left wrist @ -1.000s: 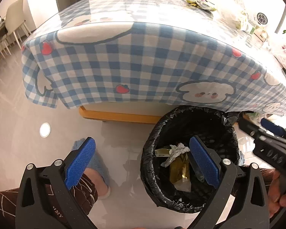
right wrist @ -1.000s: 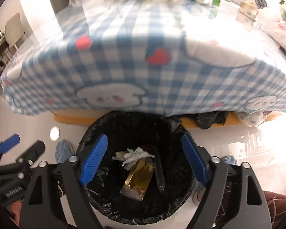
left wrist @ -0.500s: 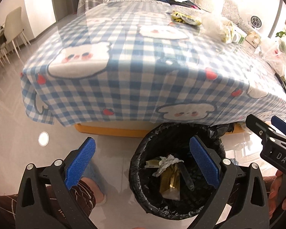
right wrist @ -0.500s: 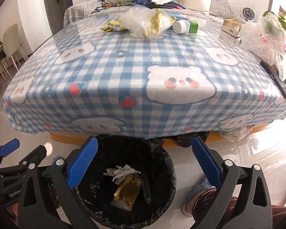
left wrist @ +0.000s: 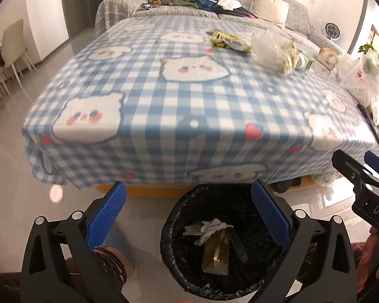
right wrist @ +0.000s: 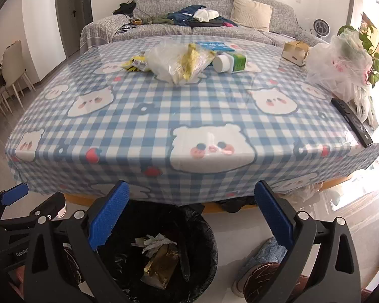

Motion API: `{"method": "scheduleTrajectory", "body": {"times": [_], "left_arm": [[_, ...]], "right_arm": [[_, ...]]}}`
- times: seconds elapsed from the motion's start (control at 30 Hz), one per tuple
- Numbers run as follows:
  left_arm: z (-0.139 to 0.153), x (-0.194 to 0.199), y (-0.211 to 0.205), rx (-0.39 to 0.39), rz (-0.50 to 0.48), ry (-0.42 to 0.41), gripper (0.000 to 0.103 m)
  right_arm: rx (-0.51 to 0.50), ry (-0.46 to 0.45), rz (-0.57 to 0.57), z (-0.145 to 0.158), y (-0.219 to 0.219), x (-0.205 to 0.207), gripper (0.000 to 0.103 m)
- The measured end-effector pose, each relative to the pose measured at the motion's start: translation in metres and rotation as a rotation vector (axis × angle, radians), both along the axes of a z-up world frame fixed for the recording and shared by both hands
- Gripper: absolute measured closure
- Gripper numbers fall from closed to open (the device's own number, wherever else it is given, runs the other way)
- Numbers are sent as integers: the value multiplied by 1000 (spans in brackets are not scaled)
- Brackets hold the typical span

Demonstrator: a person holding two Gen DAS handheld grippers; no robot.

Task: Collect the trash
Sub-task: 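Raise both tools back over the table toward the remaining trash, then grasp the clear bag with yellow contents with the left tool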

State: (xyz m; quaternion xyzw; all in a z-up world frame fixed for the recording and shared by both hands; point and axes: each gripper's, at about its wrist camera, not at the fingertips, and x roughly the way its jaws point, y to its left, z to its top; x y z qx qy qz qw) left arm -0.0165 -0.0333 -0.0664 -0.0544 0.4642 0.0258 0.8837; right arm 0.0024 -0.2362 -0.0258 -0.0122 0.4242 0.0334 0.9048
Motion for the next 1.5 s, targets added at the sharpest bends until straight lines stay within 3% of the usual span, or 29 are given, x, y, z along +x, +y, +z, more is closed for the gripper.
{"method": "scheduleTrajectory", "body": {"times": [0.7,1.2,1.5], "left_arm": [[43,78,-32,-1,-77,-42,6],[56,140,-62,-18,-117,-43,6],[62,207,-87,-17,-146,-39,6]], "right_arm": [[-12,-68,-99,57,-59,83,8],[-6,-57,-144,54,-90,151,8],[26,-47,-172,52,-104,189,8]]}}
